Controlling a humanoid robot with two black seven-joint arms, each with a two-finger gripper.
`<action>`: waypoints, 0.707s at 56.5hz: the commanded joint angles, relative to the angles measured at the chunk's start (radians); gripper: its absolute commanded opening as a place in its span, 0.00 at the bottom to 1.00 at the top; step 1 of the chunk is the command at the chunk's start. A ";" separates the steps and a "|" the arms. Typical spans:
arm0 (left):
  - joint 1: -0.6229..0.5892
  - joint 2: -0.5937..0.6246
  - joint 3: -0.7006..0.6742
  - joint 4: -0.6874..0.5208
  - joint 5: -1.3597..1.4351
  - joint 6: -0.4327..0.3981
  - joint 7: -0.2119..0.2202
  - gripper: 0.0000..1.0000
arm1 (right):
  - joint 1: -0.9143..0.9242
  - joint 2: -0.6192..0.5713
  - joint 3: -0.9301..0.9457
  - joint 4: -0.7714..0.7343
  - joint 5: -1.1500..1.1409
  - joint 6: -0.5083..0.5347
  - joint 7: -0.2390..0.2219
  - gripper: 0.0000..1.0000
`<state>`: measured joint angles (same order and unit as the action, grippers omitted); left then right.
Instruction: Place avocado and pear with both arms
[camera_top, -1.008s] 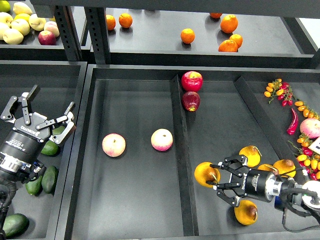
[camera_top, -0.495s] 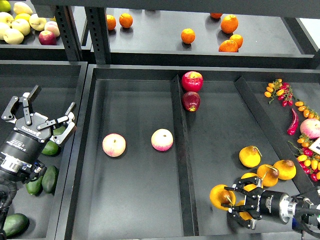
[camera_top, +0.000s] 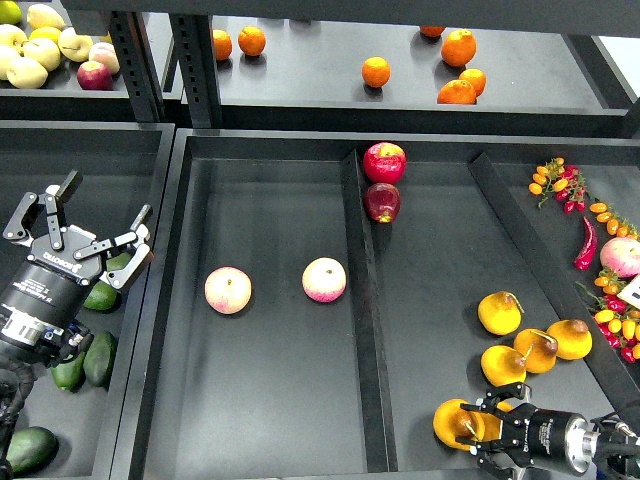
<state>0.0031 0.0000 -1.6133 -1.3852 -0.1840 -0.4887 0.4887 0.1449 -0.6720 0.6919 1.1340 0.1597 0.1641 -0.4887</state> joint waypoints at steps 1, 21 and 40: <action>0.000 0.000 0.001 0.000 0.001 0.000 0.000 0.99 | 0.001 0.000 0.000 0.001 -0.003 0.000 0.000 0.71; 0.000 0.000 0.003 0.000 0.001 0.000 0.000 0.99 | 0.047 -0.003 0.047 0.079 0.012 -0.014 0.000 0.87; 0.002 0.000 0.000 0.000 0.003 0.000 0.000 0.99 | 0.180 0.235 0.380 0.115 0.047 -0.130 0.000 0.90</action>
<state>0.0032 0.0000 -1.6105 -1.3852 -0.1818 -0.4884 0.4889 0.2799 -0.5540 0.9439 1.2561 0.2046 0.1146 -0.4888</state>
